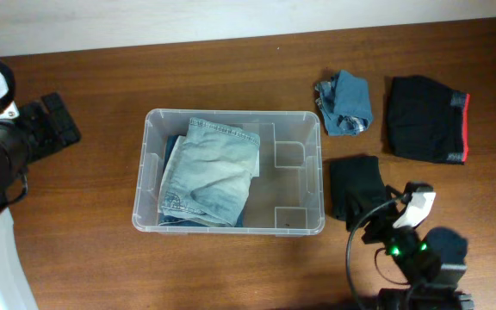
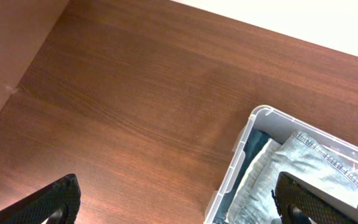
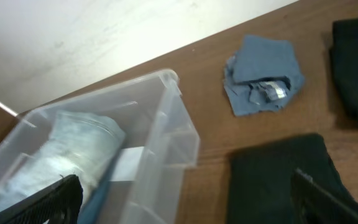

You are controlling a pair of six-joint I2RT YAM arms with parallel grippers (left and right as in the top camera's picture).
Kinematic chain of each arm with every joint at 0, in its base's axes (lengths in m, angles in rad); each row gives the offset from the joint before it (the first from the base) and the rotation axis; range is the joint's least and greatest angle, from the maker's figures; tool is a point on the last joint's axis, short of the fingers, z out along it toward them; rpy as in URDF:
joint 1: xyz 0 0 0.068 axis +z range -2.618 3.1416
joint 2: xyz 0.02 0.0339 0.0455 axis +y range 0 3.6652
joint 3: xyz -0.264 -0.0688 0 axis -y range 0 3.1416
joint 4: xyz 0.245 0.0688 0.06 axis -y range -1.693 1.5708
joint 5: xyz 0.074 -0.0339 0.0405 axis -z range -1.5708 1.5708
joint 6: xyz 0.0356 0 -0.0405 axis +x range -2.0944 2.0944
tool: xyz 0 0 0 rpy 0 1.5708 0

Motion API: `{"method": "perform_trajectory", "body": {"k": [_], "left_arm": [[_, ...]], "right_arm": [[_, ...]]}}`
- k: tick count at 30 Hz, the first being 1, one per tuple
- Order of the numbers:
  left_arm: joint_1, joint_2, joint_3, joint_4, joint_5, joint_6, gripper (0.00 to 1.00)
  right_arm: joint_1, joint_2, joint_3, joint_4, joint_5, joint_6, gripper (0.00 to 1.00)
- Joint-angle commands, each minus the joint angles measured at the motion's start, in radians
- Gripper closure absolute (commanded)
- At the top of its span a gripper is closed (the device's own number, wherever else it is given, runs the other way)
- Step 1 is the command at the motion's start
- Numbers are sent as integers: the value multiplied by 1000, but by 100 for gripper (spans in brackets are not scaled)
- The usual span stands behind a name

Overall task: Pack container
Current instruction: 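Grasp the folded black garment with the right gripper and lift it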

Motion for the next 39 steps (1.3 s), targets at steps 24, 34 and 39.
{"method": "perform_trajectory", "body": {"k": [24,34,39], "left_arm": [[5,-3,0,-2,-7,-13,0],[5,-3,0,-1,-7,-13,0],[5,-3,0,-1,-7,-13,0]], "right_arm": [[-224,1354,711,-512,-87,-238,1],[-225,1496,669,-475,-108,-281,1],[-225,1496,574,-411,-158,-283,3]]}}
